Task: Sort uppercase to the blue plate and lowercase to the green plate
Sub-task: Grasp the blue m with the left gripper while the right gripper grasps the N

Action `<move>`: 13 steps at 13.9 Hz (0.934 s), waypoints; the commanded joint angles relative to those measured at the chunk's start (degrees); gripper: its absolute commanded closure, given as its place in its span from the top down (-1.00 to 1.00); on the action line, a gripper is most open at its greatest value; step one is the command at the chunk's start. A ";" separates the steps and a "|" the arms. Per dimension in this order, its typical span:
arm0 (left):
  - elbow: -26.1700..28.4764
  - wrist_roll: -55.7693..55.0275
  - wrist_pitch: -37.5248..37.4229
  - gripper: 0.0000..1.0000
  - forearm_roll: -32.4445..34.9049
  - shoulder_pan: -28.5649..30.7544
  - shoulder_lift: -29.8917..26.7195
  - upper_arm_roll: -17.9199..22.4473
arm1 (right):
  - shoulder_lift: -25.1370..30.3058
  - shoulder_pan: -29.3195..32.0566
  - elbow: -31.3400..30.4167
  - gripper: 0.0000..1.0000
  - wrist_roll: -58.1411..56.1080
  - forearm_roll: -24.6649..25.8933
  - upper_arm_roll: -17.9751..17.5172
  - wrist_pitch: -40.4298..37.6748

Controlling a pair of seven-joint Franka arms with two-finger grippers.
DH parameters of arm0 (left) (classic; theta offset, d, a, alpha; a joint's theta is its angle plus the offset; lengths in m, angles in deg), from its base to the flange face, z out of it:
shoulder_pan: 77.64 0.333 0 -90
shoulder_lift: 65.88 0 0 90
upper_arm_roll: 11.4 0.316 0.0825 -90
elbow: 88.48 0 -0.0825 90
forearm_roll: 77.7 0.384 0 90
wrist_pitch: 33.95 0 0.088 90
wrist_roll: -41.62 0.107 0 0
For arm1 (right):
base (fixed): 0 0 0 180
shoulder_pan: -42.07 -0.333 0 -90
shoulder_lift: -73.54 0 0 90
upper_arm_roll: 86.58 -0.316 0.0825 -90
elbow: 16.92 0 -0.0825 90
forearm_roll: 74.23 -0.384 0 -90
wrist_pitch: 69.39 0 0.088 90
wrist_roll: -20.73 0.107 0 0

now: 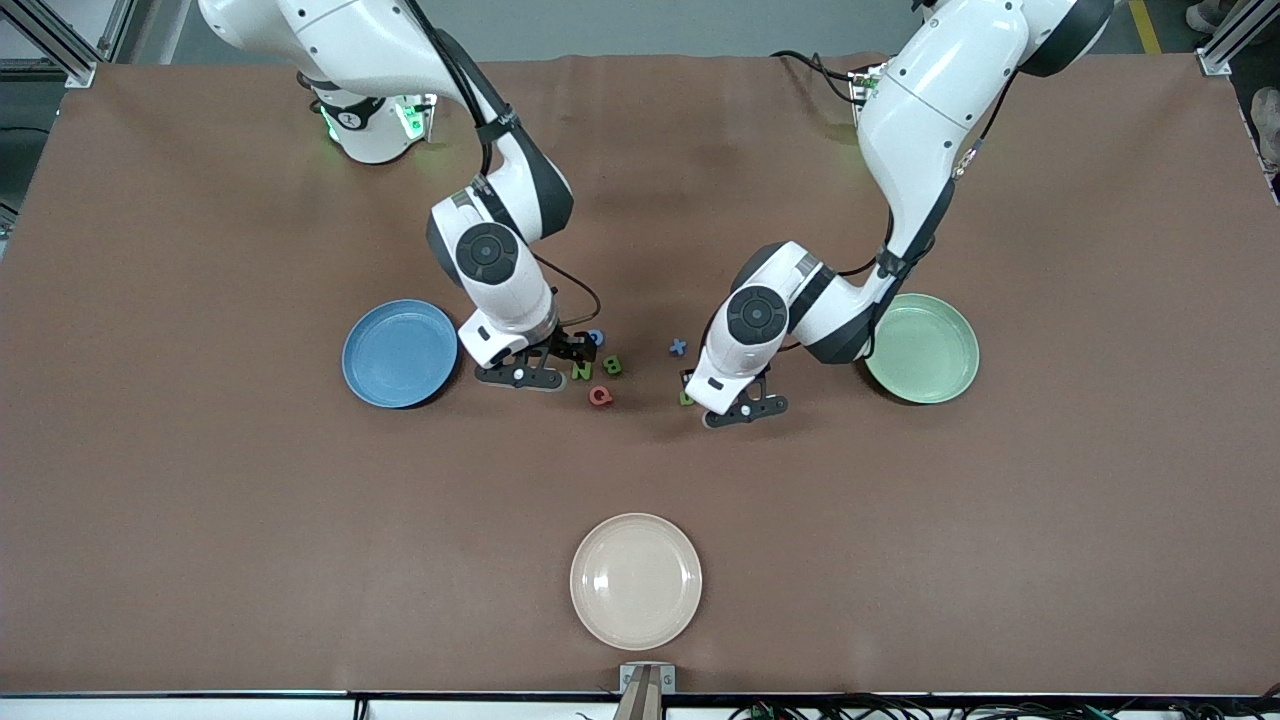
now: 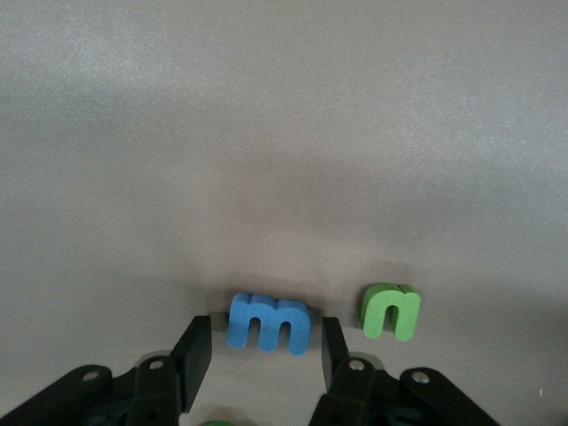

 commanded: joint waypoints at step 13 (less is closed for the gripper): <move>6.22 -0.32 -8.69 -0.69 1.22 3.15 -12.28 0.25 | -6.63 -2.61 1.76 0.46 3.30 0.19 0.63 5.81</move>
